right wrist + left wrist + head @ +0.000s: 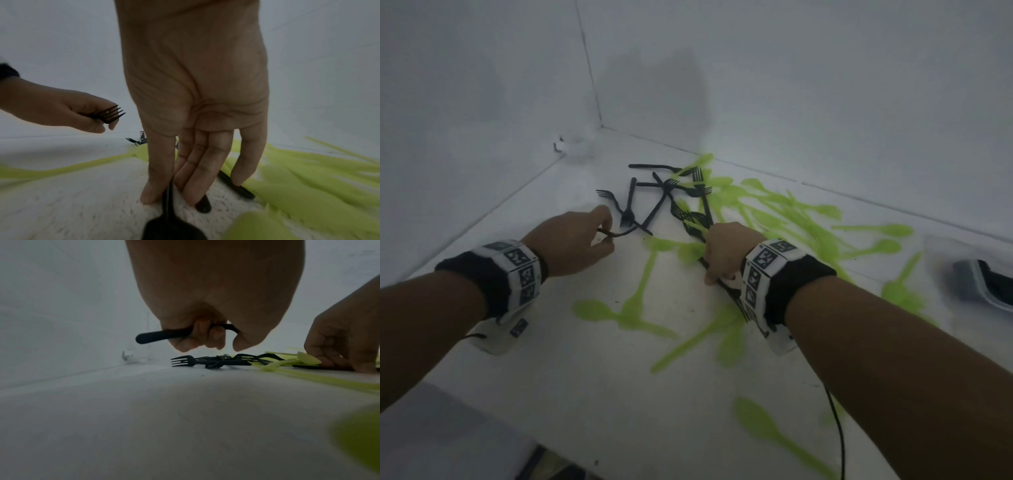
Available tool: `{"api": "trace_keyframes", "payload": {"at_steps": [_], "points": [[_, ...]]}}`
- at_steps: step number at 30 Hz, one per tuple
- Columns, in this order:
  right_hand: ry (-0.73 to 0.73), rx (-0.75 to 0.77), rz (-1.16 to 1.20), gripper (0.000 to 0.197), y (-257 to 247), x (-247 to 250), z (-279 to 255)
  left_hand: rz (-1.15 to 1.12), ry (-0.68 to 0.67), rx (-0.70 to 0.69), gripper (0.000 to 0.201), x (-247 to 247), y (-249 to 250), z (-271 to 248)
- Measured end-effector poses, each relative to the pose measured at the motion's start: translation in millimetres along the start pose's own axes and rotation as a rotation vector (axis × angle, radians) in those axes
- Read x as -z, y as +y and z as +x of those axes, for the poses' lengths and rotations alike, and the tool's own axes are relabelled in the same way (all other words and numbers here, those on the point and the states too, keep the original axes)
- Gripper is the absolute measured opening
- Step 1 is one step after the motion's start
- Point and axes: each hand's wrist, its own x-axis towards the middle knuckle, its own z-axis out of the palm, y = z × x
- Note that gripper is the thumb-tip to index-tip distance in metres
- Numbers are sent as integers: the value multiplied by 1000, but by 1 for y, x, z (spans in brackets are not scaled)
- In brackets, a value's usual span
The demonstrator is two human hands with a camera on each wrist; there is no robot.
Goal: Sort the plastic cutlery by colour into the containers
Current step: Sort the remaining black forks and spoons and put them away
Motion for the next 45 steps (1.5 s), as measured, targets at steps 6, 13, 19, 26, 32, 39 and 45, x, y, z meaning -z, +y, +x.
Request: {"api": "trace_keyframes", "payload": {"at_steps": [6,13,19,26,32,39,45], "points": [[-48,-128,8,31,-13,2,1,77,18,-219,48,5,-31,47],[90,-313,27,19,-28,-1,-16,88,-134,-324,56,14,-41,91],[319,-384,53,11,-33,16,-41,-56,-108,-221,44,11,-30,112],[544,-384,58,19,-42,30,-17,-172,-50,-154,33,23,-36,119],[524,-172,402,24,-61,16,32,-204,1,-150,18,23,-65,114],[443,-272,551,37,-69,19,67,13,-63,-456,43,21,-65,105],[392,-207,575,23,-71,14,88,226,-148,-610,28,20,-51,117]]}}
